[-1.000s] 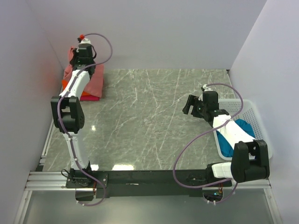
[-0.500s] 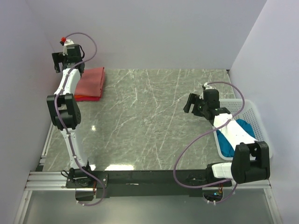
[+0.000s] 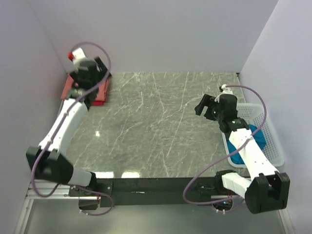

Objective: Fold and stack the t-shirts
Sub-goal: Reset both grippers

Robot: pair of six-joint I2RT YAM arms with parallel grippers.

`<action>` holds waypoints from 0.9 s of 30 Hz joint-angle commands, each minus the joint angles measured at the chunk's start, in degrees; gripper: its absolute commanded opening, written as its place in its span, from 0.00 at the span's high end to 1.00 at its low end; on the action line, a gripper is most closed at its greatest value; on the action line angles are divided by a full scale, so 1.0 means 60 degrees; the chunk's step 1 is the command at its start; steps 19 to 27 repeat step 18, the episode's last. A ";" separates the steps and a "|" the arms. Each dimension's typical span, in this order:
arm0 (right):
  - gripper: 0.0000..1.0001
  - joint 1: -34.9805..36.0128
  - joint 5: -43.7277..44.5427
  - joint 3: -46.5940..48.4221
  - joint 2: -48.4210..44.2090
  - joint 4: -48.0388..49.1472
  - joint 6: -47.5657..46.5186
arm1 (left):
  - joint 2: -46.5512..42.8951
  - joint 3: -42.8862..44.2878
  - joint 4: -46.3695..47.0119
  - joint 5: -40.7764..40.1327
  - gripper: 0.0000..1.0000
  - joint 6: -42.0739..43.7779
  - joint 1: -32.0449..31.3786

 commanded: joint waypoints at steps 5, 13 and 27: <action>0.05 0.0023 0.0414 -0.0567 -0.0928 0.0294 0.0431 | -0.2150 -0.4446 0.1115 0.1613 0.01 -0.3005 -0.1398; 0.05 0.0023 0.0195 -0.1095 -0.1016 0.0808 0.0563 | -0.2971 -0.5404 -0.0172 -0.0082 0.01 -0.3812 -0.2688; 0.05 0.0023 0.0210 -0.1154 -0.1279 0.0984 0.0709 | -0.3455 -0.5653 0.0075 -0.0201 0.00 -0.3695 -0.2702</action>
